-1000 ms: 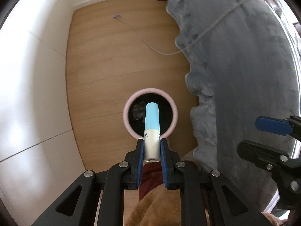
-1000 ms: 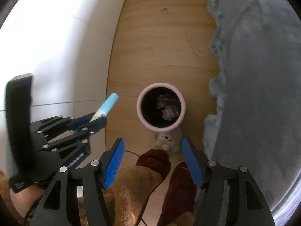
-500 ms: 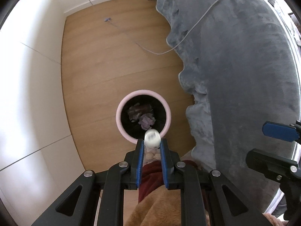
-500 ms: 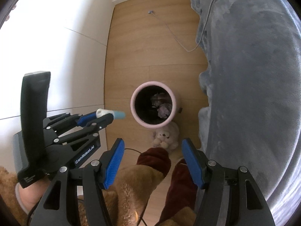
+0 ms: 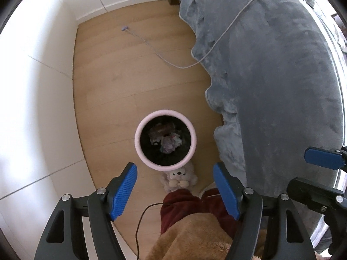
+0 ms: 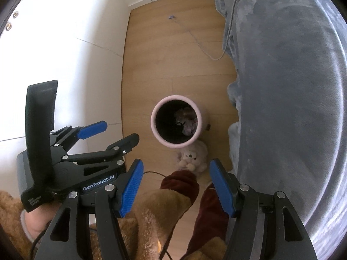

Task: Collect trash
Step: 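Swing both tools back over the bed toward the desiccant packet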

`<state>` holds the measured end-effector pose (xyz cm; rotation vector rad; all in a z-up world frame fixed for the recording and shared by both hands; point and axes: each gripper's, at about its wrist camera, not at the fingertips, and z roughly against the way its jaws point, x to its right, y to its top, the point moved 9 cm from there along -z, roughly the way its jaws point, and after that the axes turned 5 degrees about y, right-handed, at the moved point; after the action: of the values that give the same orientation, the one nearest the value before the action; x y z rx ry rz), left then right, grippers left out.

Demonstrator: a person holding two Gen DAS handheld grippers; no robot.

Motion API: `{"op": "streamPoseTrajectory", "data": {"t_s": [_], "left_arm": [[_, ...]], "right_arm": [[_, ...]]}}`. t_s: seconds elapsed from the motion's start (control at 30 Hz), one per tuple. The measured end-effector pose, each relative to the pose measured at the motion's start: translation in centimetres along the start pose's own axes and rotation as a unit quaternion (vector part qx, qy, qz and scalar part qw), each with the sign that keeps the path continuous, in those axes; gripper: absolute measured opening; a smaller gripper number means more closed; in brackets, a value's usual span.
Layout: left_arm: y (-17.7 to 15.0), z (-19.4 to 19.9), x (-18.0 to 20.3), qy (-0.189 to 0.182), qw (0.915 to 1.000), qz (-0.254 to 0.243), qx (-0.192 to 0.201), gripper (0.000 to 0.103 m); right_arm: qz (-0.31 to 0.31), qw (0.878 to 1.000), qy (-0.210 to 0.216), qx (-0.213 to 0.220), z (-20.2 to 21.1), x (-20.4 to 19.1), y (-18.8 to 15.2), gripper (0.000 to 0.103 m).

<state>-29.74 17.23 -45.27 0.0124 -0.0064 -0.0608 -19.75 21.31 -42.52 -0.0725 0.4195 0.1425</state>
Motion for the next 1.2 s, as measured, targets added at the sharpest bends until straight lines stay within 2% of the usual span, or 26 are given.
{"op": "streamPoseTrajectory", "data": {"t_s": [0.13,0.3,0.43,0.5,0.6,0.8,0.93,1.03,1.17,1.2], "left_arm": [[0.8,1.9,1.0,0.007,0.9995,-0.028,0.014,0.074],[2.7,6.3,4.7,0.013,0.9949,-0.087,0.049,0.074],[5.1,10.4,10.1,0.001,0.9869,-0.14,0.08,0.074],[6.0,12.5,13.8,-0.01,0.9807,-0.171,0.094,0.075],[6.8,15.3,20.3,-0.027,0.9673,-0.226,0.112,0.082],[6.3,18.9,35.1,-0.041,0.9311,-0.34,0.126,0.089],[4.7,19.6,43.7,-0.052,0.907,-0.399,0.123,0.091],[2.7,19.4,50.2,-0.048,0.8848,-0.447,0.122,0.093],[0.4,18.5,56.1,-0.045,0.8677,-0.483,0.11,0.093],[-0.2,18.0,57.6,-0.042,0.8649,-0.489,0.106,0.093]], "right_arm": [[-0.01,1.0,0.008,0.021,1.7,0.3,-0.1,0.063],[-0.04,0.997,0.014,0.066,5.8,1.7,-0.5,0.063],[-0.086,0.989,0.012,0.117,11.0,4.7,-1.7,0.067],[-0.115,0.982,0.01,0.152,14.2,7.1,-2.9,0.069],[-0.173,0.967,-0.001,0.189,18.4,11.7,-5.7,0.072],[-0.299,0.921,-0.057,0.241,26.0,22.9,-14.4,0.073],[-0.386,0.876,-0.091,0.273,30.1,30.4,-21.5,0.073],[-0.455,0.833,-0.095,0.299,32.6,37.3,-27.6,0.075],[-0.526,0.782,-0.089,0.321,34.2,45.2,-33.8,0.077],[-0.536,0.775,-0.088,0.324,34.0,46.6,-34.5,0.077]]}}
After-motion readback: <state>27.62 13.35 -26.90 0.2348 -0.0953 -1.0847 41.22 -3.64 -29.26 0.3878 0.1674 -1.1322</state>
